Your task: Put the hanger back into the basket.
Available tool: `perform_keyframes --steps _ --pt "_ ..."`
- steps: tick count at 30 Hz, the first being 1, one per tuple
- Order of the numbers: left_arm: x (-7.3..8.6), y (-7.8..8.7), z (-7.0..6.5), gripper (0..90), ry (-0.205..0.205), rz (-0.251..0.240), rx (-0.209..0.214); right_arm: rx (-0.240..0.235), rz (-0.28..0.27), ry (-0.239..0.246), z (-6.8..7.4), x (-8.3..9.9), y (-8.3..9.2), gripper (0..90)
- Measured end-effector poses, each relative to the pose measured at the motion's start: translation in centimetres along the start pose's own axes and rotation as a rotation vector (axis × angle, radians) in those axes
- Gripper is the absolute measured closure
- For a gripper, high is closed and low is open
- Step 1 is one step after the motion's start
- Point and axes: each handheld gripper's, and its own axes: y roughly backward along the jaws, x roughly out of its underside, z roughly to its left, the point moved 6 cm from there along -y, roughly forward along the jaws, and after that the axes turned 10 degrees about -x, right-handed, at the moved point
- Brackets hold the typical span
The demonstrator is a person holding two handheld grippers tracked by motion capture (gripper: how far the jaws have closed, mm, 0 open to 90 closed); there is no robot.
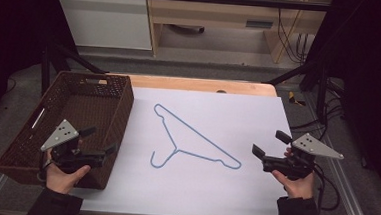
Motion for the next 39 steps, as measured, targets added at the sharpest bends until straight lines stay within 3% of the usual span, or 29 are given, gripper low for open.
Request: perform_keyframes --steps 9,16,26,34,36,39 --pt "-0.1 0.2 0.0 5.8 -0.005 -0.008 0.000 -0.009 0.038 0.005 0.5 0.3 -0.7 7.0" --pt "-0.2 0.2 0.2 5.8 -0.014 -0.010 -0.005 -0.040 0.114 0.054 2.1 0.7 -2.8 7.2" --pt "-0.5 0.5 0.1 5.8 -0.025 -0.021 -0.011 -0.088 0.180 0.092 4.1 -0.1 -5.4 10.1" --pt "-0.5 0.5 0.1 5.8 -0.031 -0.019 -0.012 -0.149 0.282 0.120 5.5 0.1 -9.2 14.4" --pt "-0.5 0.6 0.1 5.8 -0.032 -0.019 -0.012 -0.173 0.327 0.137 6.1 0.3 -10.9 15.4" --pt "-0.5 0.6 0.1 5.8 -0.033 -0.020 -0.011 -0.186 0.349 0.145 6.4 0.5 -11.8 15.7"
